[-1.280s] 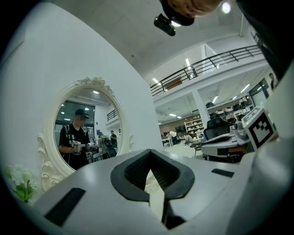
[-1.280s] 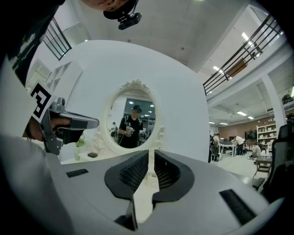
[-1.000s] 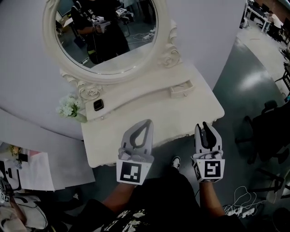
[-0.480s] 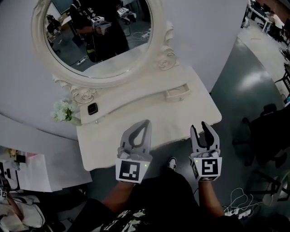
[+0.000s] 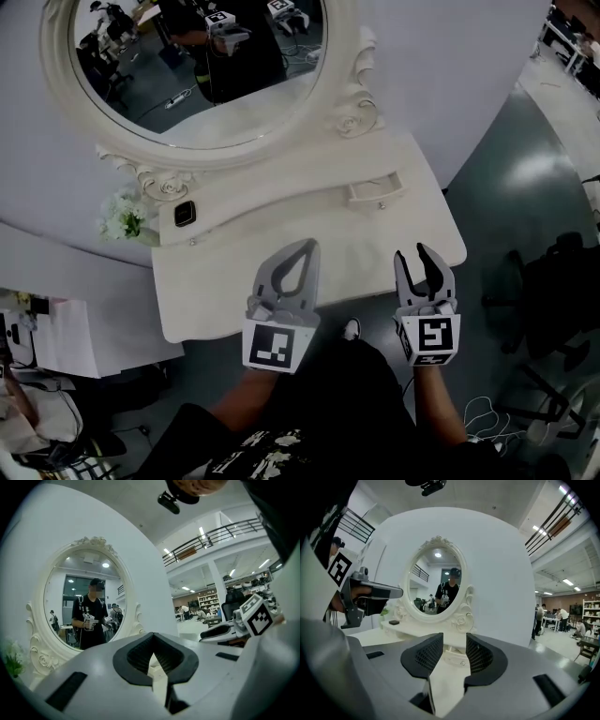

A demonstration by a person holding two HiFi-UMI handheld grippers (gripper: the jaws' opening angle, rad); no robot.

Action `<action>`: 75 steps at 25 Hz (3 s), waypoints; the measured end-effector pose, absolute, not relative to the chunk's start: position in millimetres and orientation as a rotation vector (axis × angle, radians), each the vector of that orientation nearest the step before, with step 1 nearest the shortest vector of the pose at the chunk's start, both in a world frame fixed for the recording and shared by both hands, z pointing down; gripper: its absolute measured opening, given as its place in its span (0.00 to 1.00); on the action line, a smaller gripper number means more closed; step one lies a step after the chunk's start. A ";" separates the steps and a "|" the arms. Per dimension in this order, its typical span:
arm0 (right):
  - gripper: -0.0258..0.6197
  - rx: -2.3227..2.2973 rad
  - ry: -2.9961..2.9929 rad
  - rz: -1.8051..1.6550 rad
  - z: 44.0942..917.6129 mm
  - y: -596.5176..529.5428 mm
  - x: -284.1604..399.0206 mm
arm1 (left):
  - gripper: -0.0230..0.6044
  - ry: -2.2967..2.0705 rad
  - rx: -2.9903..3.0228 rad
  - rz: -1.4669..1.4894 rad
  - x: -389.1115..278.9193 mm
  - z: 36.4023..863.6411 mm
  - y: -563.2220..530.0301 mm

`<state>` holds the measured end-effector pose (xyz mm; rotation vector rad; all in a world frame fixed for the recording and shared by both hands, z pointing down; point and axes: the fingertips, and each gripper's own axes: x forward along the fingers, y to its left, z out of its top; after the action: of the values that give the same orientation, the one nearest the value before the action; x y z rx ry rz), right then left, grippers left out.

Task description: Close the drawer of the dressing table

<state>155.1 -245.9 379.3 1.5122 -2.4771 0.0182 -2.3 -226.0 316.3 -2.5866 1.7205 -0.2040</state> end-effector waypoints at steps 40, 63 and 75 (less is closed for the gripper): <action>0.27 1.362 -2.270 0.376 559.6 -369.1 134.4 | 0.04 1.601 -2.888 -0.567 18.1 459.5 -341.8; 0.18 1.365 -2.220 0.433 578.6 -395.3 130.7 | 0.04 1.524 -2.946 -0.664 20.8 487.3 -354.4; 0.18 1.355 -2.245 0.411 576.7 -416.9 122.6 | 0.04 1.538 -2.941 -0.677 17.2 491.8 -360.6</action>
<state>122.6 -416.9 576.7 1.3555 -2.2453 0.4105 17.2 -360.6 491.8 -2.9407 1.5375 -0.6774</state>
